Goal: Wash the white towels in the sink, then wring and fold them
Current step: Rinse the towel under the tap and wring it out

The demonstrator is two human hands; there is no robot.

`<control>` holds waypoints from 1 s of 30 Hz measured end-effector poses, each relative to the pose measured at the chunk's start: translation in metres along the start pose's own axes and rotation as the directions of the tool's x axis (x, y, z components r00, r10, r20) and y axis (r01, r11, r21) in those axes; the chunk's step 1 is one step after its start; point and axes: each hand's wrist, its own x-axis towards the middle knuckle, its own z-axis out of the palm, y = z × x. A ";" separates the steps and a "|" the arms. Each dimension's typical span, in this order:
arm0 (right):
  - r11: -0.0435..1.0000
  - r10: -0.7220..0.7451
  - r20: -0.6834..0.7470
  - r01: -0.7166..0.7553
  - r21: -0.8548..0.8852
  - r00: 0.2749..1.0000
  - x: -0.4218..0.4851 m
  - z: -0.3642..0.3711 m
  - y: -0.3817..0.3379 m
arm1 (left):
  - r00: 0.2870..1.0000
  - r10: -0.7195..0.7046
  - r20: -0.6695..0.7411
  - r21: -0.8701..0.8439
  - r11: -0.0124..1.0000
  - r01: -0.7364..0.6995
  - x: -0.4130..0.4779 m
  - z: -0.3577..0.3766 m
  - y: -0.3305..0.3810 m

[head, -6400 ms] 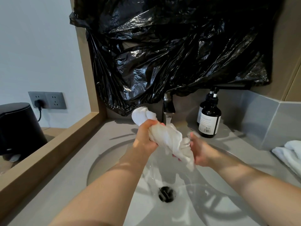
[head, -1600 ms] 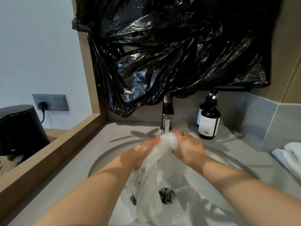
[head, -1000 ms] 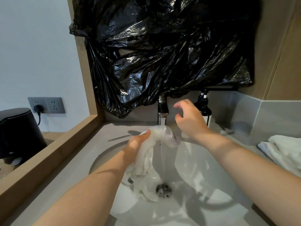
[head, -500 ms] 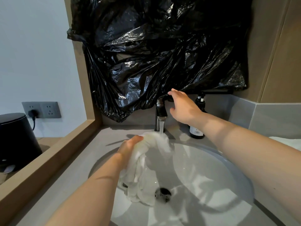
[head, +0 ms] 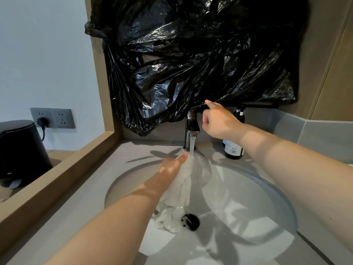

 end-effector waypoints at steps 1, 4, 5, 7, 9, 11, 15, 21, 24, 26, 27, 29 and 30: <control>1.000 -0.004 0.012 0.005 -0.009 1.000 -0.001 -0.001 0.000 | 1.000 -0.008 0.008 0.009 1.000 0.007 -0.002 0.004 0.002; 0.999 -0.018 0.036 0.019 -0.038 0.999 -0.005 -0.005 -0.001 | 0.998 -0.001 0.062 -0.033 0.999 0.003 -0.002 0.010 0.003; 0.999 -0.019 0.047 0.021 -0.040 0.999 -0.007 -0.007 -0.002 | 0.996 0.005 0.094 -0.061 0.998 0.001 -0.001 0.009 0.001; 1.000 -0.023 0.071 0.024 -0.019 0.997 -0.008 -0.008 -0.002 | 0.987 0.024 0.157 -0.114 0.993 -0.006 -0.002 0.001 -0.001; 0.998 -0.013 0.048 0.010 0.062 0.999 -0.011 -0.006 0.000 | 0.977 0.030 0.212 -0.129 0.992 -0.002 0.000 -0.009 -0.002; 0.970 0.064 -0.094 -0.039 0.241 0.994 -0.019 0.005 0.002 | 0.969 0.043 0.242 -0.125 0.992 -0.013 0.001 -0.018 -0.004; 0.713 0.360 0.028 -0.294 0.637 0.933 -0.048 0.050 0.002 | 0.953 0.024 0.301 -0.173 0.984 0.031 0.004 -0.029 -0.008; 0.449 0.242 0.395 -0.463 0.764 0.886 -0.070 0.109 0.020 | 0.939 0.061 0.338 -0.157 0.988 -0.008 0.002 -0.039 -0.002; 0.092 0.254 0.427 -0.461 0.882 0.868 -0.066 0.112 0.035 | 0.921 0.076 0.382 -0.075 0.996 -0.051 0.005 -0.041 -0.006; 0.007 0.243 0.434 -0.449 0.894 0.868 -0.064 0.110 0.039 | 0.878 0.108 0.466 0.016 0.991 -0.130 0.002 -0.039 -0.006; -0.011 0.248 0.427 -0.438 0.899 0.870 -0.063 0.108 0.038 | 0.849 0.130 0.513 0.050 0.982 -0.181 0.003 -0.038 -0.009; -0.108 0.237 0.466 -0.453 0.885 0.853 -0.063 0.099 0.035 | 0.822 0.138 0.553 0.057 0.978 -0.203 0.005 -0.036 -0.012; -0.178 0.244 0.505 -0.474 0.863 0.828 -0.062 0.097 0.035 | 0.830 0.143 0.540 0.033 0.981 -0.191 0.003 -0.034 -0.011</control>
